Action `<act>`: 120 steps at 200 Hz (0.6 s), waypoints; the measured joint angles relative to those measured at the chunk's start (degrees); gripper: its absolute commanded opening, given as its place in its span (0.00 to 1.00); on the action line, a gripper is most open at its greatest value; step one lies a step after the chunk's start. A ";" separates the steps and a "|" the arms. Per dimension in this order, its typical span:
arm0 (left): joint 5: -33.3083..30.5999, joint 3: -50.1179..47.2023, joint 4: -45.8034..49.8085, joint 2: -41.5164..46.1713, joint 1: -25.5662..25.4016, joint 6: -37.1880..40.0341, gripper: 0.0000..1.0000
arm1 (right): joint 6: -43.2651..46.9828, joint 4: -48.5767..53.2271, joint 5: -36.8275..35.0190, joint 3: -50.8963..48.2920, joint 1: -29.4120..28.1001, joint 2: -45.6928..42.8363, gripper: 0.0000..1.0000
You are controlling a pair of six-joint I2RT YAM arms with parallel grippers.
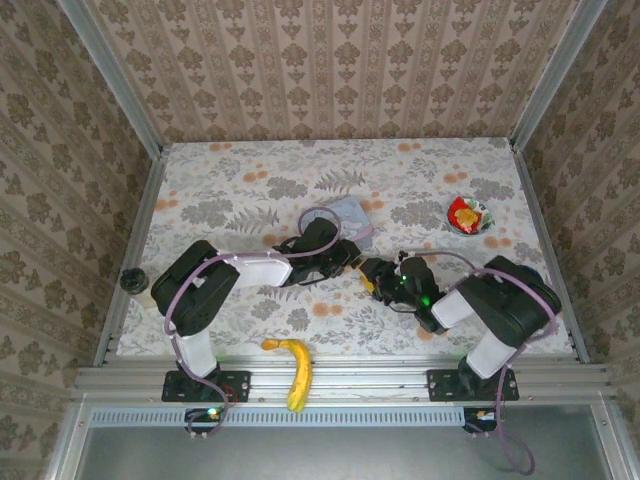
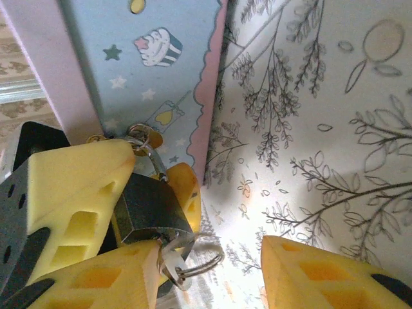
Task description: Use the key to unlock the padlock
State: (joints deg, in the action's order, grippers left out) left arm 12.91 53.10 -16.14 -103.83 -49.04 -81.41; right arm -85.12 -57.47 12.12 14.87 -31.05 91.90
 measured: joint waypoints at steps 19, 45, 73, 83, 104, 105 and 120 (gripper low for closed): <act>1.11 0.00 -0.22 0.00 -0.28 0.04 0.25 | 3.54 10.71 -3.63 0.24 -0.22 -8.50 0.46; 2.08 0.02 -0.20 0.00 -0.57 0.46 0.27 | 9.09 27.12 -9.46 2.49 -0.61 -23.19 0.46; 2.45 0.37 0.28 -0.22 -0.83 0.98 0.30 | 14.10 40.13 -15.02 3.89 -0.74 -37.70 0.45; 2.54 0.66 0.74 -0.37 -0.90 1.46 0.31 | 15.91 44.15 -16.50 3.89 -0.74 -42.12 0.45; 2.54 1.46 2.27 -0.79 -1.07 2.49 0.34 | 19.56 50.66 -18.16 3.89 -0.74 -48.11 0.46; 2.54 1.53 2.38 -0.83 -1.09 2.62 0.34 | 19.67 50.86 -18.18 3.89 -0.74 -48.24 0.46; 2.40 2.27 3.34 -1.44 -1.25 3.61 0.36 | 22.32 54.75 -18.69 4.02 -0.74 -50.27 0.46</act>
State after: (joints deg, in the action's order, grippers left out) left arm 15.31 55.37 -12.80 -105.27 -50.28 -77.80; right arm -62.81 -2.72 -6.57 18.90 -31.79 41.63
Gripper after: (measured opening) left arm 0.350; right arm 0.457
